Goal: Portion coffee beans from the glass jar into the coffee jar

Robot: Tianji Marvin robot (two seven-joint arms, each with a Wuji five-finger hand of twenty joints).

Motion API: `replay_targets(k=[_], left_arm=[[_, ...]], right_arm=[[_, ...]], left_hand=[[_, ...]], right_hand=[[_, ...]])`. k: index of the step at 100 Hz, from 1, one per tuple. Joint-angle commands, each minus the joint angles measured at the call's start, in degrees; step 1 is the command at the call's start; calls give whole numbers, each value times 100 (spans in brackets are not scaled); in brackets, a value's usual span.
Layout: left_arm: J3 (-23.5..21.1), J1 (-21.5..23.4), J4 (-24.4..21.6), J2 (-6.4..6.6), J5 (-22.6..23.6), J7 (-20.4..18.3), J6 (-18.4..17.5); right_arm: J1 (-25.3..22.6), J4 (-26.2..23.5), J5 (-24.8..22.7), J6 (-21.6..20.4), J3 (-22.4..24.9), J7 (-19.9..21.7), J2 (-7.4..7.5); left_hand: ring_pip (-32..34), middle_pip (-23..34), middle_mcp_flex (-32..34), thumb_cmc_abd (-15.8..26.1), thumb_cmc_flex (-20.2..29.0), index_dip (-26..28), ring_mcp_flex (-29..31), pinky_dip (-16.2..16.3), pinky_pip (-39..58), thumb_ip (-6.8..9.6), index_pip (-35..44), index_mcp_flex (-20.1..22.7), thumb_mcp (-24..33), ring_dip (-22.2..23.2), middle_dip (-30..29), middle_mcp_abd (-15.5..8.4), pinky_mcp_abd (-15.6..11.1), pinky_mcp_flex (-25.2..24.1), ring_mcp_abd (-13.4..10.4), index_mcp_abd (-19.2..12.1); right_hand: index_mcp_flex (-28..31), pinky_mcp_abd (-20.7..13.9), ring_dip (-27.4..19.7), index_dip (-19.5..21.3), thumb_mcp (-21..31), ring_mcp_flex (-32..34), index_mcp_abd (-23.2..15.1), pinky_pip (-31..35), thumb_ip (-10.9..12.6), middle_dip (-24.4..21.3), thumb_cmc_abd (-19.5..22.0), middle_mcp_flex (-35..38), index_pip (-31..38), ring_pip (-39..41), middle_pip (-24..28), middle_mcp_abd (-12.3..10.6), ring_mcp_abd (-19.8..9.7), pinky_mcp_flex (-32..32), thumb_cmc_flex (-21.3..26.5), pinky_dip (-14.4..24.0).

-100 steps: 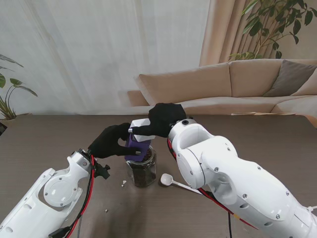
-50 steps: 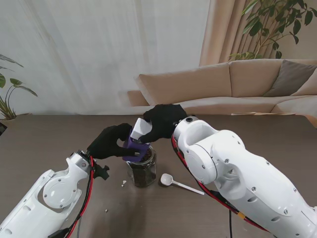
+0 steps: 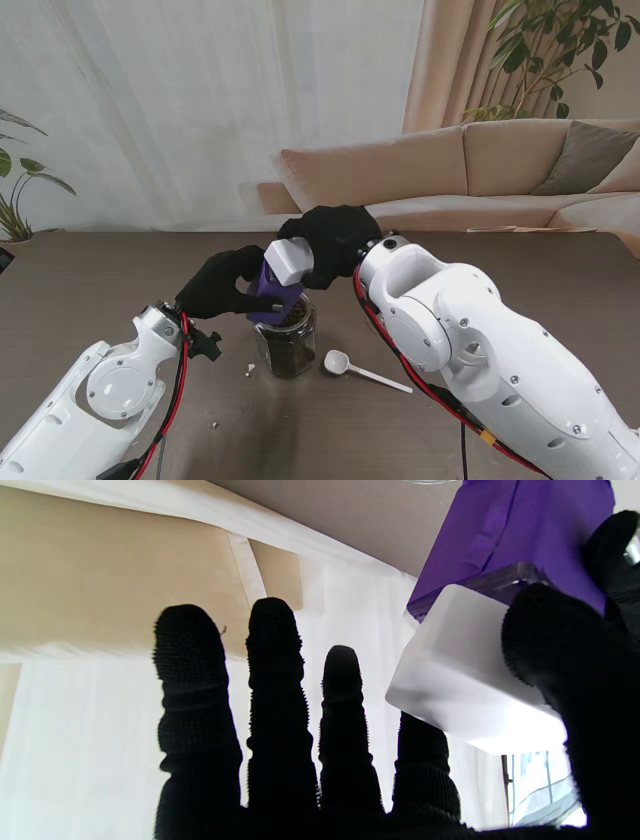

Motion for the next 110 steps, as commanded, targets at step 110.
replay_targets(k=[110], left_arm=[[-12,30,-57,-26,-43,-136,109]], right_arm=[[404,-237,172,1322,-526,968,71]], left_hand=[[76,515,413,905,1151,370,226,155,364,417,2475,323,1718,72,146,-559,-317,7,158,-240]], right_hand=[[1977,201,-15,474,-3653,-664,1561,-238,446,32,4181,-328,503,130,15,830,507,-2594,-1958,178]])
